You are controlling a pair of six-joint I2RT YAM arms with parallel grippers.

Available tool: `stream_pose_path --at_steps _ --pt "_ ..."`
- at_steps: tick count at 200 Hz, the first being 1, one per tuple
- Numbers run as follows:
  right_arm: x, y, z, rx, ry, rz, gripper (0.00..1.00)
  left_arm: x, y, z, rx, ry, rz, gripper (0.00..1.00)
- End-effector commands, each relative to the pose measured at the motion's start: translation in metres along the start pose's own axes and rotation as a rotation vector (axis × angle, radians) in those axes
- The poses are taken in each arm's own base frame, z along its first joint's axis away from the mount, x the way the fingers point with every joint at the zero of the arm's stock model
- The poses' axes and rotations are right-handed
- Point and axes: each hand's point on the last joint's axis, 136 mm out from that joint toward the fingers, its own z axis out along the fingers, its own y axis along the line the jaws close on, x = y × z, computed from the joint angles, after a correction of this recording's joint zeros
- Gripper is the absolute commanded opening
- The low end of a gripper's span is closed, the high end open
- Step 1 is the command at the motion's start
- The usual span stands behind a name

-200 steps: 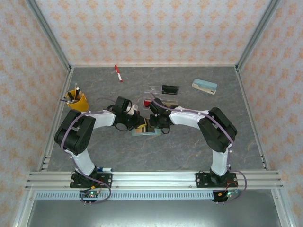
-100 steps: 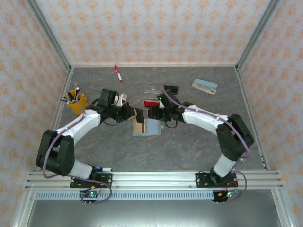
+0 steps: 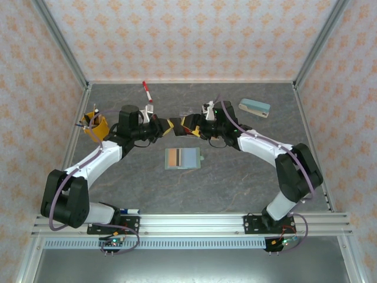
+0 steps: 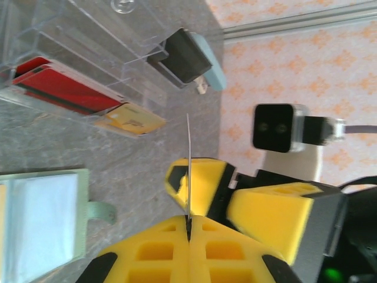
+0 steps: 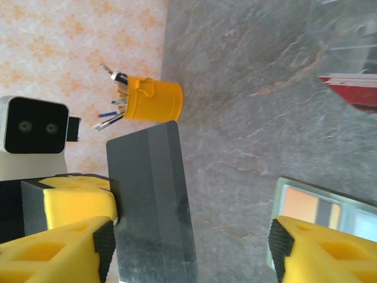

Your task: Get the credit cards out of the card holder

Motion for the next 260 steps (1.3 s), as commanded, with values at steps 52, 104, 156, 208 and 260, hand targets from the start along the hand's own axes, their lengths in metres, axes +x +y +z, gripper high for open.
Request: stream_pose_path --at_steps 52,104,156,208,260 --pt "-0.019 0.048 0.008 -0.198 0.023 -0.001 0.54 0.003 -0.01 -0.001 0.058 0.026 0.011 0.0" --pt "-0.017 0.056 -0.003 -0.241 0.037 -0.039 0.32 0.004 -0.004 0.003 0.051 0.038 0.001 0.0" --pt "-0.007 0.049 -0.006 -0.205 0.064 -0.125 0.04 0.008 0.001 0.001 0.022 0.055 0.0 0.0" --pt "-0.032 0.015 -0.032 0.184 -0.038 -0.497 0.0 0.004 0.062 -0.031 -0.405 -0.013 0.087 0.71" --pt "-0.088 -0.007 -0.054 0.399 -0.097 -0.749 0.0 -0.019 0.094 -0.069 -0.696 -0.08 0.198 1.0"
